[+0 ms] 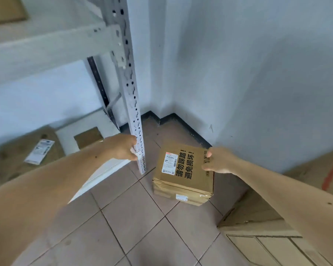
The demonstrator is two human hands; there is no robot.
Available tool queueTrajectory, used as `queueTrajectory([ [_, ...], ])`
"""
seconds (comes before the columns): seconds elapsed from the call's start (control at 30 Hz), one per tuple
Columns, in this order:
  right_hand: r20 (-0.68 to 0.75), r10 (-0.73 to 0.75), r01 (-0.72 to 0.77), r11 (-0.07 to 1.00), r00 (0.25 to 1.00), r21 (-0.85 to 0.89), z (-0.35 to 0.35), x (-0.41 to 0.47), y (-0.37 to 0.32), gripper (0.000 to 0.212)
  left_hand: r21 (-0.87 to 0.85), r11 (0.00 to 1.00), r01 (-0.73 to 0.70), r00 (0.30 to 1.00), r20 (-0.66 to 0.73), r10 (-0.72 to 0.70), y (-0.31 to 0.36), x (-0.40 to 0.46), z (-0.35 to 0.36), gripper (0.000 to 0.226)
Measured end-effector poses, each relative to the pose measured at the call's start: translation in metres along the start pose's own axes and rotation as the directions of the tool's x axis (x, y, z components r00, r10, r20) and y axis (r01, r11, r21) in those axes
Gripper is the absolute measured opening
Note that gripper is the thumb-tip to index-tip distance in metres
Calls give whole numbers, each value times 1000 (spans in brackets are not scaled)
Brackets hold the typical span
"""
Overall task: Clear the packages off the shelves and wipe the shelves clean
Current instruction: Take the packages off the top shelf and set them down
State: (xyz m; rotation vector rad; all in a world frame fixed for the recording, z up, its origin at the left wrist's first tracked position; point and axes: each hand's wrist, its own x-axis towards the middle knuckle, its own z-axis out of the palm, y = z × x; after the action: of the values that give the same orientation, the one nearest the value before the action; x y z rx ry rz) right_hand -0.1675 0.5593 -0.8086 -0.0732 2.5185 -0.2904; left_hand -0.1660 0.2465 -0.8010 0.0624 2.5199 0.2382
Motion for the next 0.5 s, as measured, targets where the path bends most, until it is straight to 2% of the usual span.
queueTrajectory([
  [0.13,-23,-133,131,989,991,-68,-67,-65,-55,55,-22,1000,-22,997,-79,20,-1,-84,-63,55],
  [0.3,-43,-297,283,938,954,-200,-142,-146,-120,56,38,999,6,988,-153,0,-9,-195,-134,54],
  [0.5,-18,-492,436,786,870,-438,-220,-247,-196,55,12,995,103,946,-309,-95,-15,-346,-214,56],
])
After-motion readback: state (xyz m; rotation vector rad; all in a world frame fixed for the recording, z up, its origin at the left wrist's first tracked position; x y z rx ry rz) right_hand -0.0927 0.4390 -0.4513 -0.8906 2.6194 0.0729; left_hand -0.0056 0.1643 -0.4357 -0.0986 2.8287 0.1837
